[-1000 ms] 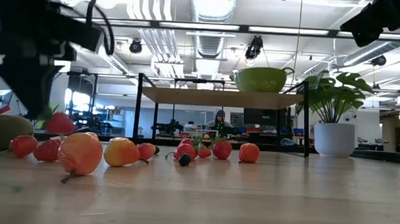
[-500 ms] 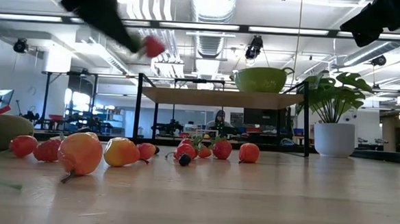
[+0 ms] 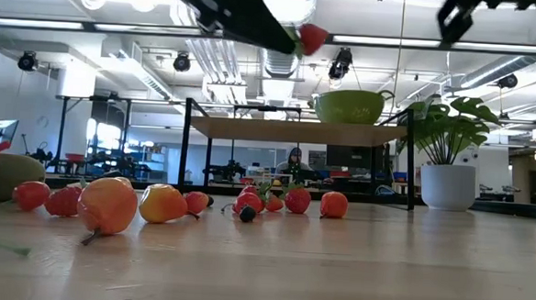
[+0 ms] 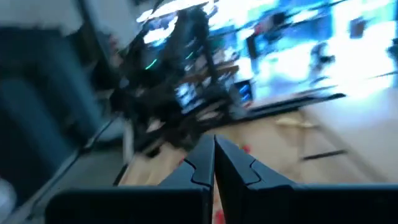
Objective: Build produce basket
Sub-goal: Put the strawberry into the green basket
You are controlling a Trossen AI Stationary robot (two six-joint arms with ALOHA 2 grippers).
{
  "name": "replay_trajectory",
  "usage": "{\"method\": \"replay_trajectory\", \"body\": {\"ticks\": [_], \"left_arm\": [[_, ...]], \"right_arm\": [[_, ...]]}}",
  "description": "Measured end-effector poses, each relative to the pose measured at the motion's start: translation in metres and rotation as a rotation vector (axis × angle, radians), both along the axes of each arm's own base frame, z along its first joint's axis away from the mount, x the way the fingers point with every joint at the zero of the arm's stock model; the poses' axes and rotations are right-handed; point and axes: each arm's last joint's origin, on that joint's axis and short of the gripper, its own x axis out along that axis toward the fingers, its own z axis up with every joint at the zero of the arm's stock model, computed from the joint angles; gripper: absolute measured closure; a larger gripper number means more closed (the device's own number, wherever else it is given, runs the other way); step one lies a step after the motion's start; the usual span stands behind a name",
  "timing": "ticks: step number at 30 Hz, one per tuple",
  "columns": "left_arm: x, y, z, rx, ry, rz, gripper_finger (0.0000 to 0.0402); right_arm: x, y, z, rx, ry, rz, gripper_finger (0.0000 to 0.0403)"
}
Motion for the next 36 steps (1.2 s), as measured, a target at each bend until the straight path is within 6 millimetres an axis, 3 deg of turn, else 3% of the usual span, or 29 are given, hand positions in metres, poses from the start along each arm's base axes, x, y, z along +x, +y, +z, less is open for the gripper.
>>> {"method": "replay_trajectory", "body": {"ticks": [7, 15, 18, 28, 36], "left_arm": [[0.009, 0.012, -0.010, -0.096, 0.012, -0.019, 0.0396], [0.010, 0.010, -0.005, -0.162, -0.014, -0.117, 0.0395], [0.009, 0.015, -0.004, -0.138, -0.009, -0.118, 0.0396], [0.016, 0.045, -0.003, -0.181, -0.012, -0.144, 0.0396], [0.008, 0.058, 0.014, -0.178, -0.035, -0.152, 0.0394]], "right_arm": [[0.035, 0.009, -0.018, -0.062, 0.126, 0.213, 0.0394], [0.068, 0.020, -0.047, -0.297, 0.284, 0.226, 0.0394], [0.078, 0.022, -0.048, -0.342, 0.306, 0.247, 0.0383], [0.109, 0.021, -0.036, -0.495, 0.291, 0.256, 0.0276], [0.127, 0.017, -0.024, -0.601, 0.406, 0.098, 0.0189]]}}
